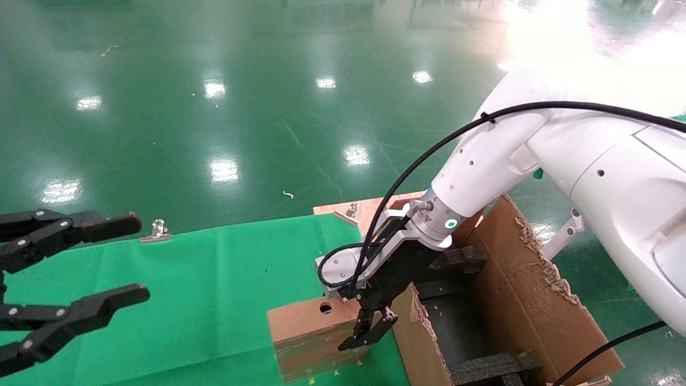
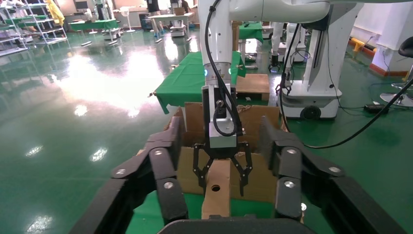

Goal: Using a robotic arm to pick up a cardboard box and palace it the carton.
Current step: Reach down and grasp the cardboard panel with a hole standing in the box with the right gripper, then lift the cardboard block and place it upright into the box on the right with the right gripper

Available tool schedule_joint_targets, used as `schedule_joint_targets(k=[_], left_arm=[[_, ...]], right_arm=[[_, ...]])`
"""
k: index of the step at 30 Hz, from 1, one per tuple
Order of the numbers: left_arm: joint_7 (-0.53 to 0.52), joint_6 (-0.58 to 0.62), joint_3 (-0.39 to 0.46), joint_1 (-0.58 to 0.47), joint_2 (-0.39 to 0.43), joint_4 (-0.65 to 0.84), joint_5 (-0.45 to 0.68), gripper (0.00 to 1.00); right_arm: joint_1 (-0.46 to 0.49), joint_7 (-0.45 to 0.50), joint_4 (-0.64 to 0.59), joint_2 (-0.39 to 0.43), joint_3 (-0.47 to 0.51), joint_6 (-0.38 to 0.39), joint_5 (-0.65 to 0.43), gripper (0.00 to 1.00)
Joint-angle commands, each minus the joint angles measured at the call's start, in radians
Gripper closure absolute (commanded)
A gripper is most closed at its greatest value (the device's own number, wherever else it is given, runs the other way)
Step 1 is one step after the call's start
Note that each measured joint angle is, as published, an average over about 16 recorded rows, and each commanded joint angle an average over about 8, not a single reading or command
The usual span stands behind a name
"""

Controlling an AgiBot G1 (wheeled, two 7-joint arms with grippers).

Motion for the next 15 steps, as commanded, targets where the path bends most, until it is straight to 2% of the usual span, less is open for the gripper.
schedule_joint_targets(k=[1, 15], left_arm=[[0.000, 0.000, 0.000, 0.000, 0.000, 0.000, 0.000, 0.00], [0.000, 0.000, 0.000, 0.000, 0.000, 0.000, 0.000, 0.00]], right_arm=[[-0.001, 0.001, 0.001, 0.001, 0.001, 0.000, -0.001, 1.00], [-0.003, 0.002, 0.003, 0.002, 0.004, -0.002, -0.004, 1.00]])
